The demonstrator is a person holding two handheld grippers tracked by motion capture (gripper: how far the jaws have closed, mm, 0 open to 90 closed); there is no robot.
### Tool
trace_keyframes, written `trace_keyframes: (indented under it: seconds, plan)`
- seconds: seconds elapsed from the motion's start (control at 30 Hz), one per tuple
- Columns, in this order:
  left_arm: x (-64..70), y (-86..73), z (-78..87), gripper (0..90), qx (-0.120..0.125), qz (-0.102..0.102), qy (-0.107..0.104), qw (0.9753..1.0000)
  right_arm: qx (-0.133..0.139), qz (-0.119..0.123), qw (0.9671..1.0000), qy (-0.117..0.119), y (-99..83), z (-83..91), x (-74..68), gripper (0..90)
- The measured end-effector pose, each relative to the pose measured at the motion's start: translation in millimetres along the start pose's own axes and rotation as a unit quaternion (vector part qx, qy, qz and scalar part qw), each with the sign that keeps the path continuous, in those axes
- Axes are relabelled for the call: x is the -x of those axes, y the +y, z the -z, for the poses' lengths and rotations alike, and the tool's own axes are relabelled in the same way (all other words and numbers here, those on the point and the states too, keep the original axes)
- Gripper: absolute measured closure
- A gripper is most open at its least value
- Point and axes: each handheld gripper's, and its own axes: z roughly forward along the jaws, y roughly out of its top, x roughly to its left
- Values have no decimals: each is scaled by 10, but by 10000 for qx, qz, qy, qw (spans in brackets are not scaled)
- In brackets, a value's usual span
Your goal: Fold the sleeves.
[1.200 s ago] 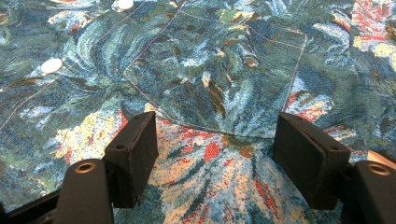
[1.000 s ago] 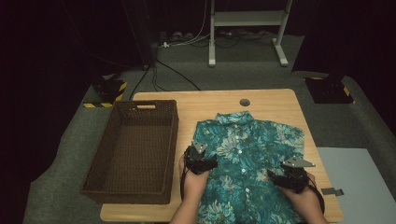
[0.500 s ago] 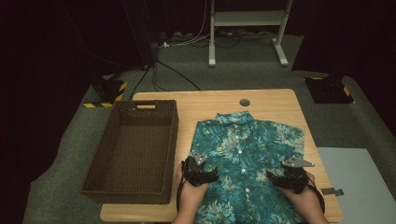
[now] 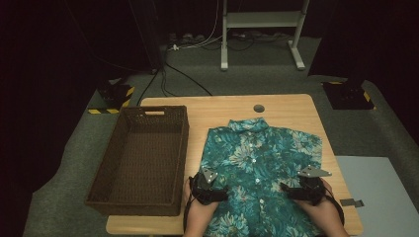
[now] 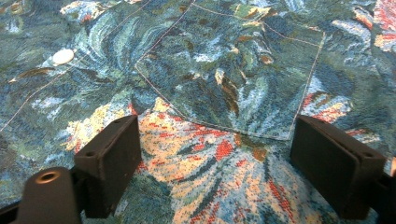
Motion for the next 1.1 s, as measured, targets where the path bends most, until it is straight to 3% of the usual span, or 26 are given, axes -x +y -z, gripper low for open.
trace_keyframes:
  seconds: [0.1, 0.37, 0.6, 0.87, 1.1]
  plan:
    - [20, 2, -9, 26, -57, -117, 51, 9999, -19, 29, 10000, 29, -2, 0, -7, 137]
    - [15, 1, -7, 34, -41, -101, 39, 9999, 91, -94, 9998, 121, -28, 41, 32, 155]
    - [16, 2, -7, 32, -49, -110, 44, 9999, 244, -88, 9996, -85, -98, 173, 133, 137]
    - [16, 2, -7, 31, -51, -111, 42, 9999, 401, -362, 9979, -353, -118, 318, 381, 163]
    - [15, 2, -8, 32, -46, -106, 36, 9999, 440, -448, 9963, -582, -91, 370, 546, 209]
